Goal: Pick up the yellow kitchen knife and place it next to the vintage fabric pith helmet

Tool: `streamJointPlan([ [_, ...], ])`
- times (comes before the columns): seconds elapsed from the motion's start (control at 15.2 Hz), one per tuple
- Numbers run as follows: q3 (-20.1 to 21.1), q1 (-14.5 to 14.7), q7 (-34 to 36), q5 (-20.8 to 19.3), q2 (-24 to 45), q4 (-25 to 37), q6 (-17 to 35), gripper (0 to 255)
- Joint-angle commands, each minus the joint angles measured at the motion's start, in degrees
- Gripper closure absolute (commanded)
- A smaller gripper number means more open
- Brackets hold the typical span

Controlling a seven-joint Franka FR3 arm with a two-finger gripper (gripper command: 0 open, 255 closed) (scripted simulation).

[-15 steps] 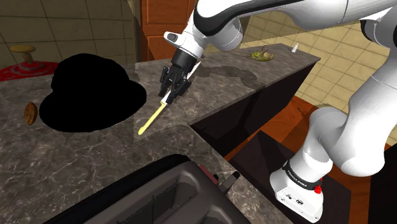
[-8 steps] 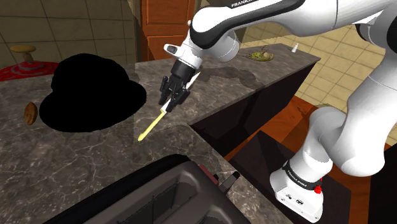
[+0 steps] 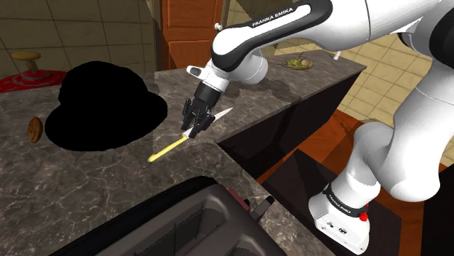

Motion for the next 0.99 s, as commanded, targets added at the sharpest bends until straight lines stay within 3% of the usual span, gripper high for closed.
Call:
streamJointPlan([
  [0.0, 0.1, -0.1, -1.3, 1.1, 1.1, -0.2, 0.8, 255],
  [0.33, 0.5, -0.2, -4.1, 3.6, 3.4, -0.8, 2.9, 255],
  [0.79, 0.5, -0.2, -4.1, 3.6, 3.4, -0.7, 2.9, 255],
  [0.86, 0.5, -0.2, -4.1, 3.6, 3.4, -0.7, 2.9, 0],
  [0.92, 0.5, 2.5, 5.8, -5.4, 2.7, 0.4, 4.6, 0],
])
